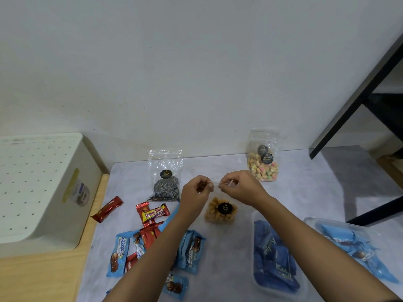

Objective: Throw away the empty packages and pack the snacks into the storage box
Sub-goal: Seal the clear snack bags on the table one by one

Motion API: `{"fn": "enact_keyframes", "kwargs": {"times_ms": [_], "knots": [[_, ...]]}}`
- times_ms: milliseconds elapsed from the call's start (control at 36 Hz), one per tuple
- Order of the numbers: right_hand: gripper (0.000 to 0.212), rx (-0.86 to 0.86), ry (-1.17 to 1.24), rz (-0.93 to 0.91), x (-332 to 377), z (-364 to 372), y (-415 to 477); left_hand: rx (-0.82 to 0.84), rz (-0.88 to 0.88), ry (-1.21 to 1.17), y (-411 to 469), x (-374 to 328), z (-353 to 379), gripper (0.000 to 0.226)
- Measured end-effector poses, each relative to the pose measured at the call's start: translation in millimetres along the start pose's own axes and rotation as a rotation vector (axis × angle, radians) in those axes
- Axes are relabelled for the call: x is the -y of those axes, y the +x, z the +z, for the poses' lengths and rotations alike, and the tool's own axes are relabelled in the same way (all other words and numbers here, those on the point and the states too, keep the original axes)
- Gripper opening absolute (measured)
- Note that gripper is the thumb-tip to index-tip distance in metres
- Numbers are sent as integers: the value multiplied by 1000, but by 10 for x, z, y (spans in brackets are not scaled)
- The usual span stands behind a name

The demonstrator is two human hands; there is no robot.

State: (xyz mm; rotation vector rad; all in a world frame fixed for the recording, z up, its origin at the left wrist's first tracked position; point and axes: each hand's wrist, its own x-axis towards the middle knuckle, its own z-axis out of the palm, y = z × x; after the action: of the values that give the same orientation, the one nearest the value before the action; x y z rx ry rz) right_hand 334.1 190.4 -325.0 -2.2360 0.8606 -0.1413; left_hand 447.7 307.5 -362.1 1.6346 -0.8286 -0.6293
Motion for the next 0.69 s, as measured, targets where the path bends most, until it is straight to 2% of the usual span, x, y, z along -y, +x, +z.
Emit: {"fn": "enact_keyframes", "kwargs": {"times_ms": [111,250,417,694], "knots": [[11,5,-21,-27,49,14,2,19,8,4,-7,-12,14,9],[16,-24,-42,-38,73,49,1,20,7,13,6,12,16,12],[11,-9,-16,-26,45,3,-21,37,-28,-26,11,37,-8,5],[16,-30,-15,-21,55,1,-40,95,-83,-64,5,37,1,10]]}}
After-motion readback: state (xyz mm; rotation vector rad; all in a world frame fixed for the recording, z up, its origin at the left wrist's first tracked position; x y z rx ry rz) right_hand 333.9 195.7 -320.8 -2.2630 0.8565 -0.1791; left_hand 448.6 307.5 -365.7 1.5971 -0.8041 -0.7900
